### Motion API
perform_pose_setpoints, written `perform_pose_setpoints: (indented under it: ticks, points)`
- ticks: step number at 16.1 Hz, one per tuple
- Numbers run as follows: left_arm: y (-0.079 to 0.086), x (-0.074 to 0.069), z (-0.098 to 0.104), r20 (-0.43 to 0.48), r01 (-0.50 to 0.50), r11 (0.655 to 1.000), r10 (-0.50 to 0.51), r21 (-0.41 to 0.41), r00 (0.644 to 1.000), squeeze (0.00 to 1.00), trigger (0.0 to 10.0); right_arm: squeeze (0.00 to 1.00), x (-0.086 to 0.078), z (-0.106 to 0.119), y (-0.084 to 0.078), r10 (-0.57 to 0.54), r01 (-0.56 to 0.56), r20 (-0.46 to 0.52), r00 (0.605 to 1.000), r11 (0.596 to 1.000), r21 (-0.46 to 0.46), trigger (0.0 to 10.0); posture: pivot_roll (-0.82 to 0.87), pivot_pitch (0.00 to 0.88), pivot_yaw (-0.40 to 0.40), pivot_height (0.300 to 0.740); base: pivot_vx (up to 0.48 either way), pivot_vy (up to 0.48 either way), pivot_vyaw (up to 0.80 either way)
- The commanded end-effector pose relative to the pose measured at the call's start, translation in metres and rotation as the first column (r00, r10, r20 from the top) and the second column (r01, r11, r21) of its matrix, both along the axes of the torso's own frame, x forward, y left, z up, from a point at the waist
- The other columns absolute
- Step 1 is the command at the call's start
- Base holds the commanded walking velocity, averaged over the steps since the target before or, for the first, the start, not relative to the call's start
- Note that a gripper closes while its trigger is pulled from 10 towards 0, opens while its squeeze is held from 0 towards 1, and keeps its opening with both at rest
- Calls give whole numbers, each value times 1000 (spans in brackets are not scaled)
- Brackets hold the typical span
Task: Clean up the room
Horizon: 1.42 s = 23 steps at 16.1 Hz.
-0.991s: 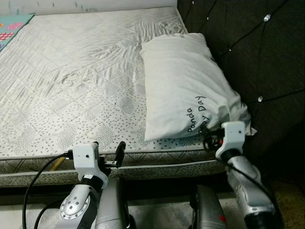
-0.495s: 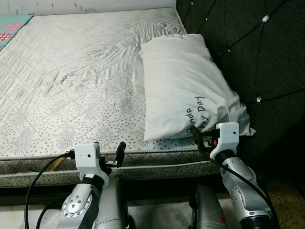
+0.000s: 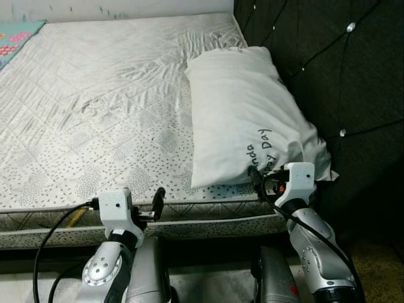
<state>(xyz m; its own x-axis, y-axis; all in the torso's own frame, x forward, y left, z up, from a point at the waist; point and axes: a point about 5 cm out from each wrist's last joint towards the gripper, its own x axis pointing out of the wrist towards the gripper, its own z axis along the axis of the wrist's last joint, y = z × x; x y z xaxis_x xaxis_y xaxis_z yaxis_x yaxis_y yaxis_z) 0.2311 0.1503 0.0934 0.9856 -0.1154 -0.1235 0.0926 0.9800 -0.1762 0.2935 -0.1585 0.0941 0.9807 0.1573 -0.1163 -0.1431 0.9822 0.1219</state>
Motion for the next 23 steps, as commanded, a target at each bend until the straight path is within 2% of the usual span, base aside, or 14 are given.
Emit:
perform_pose_setpoints:
  ticks: [1,5,9,18,23]
  points:
    - [4,1,-1,3,-18,1000,18,19,1000,0,10000,0,0,2,-2,-28,28,-8,1000,999,31,10000,0,47,42,565,0,0,0]
    - [3,14,1,27,-13,1000,13,17,1000,0,10000,0,7,12,1,-36,35,34,999,998,44,10000,-16,5,50,565,0,0,0]
    - [0,20,0,43,-8,1000,7,13,999,0,10000,0,13,18,0,-55,53,50,997,998,37,10000,-24,0,46,565,0,0,0]
    - [-2,22,-1,57,-13,1000,13,4,998,0,10000,0,18,21,-5,-58,57,58,997,998,21,10000,-30,0,35,565,0,0,0]
    - [-2,24,-2,59,-11,1000,11,4,998,0,10000,0,20,23,-6,-57,56,65,996,998,18,10000,-32,0,35,617,0,0,0]
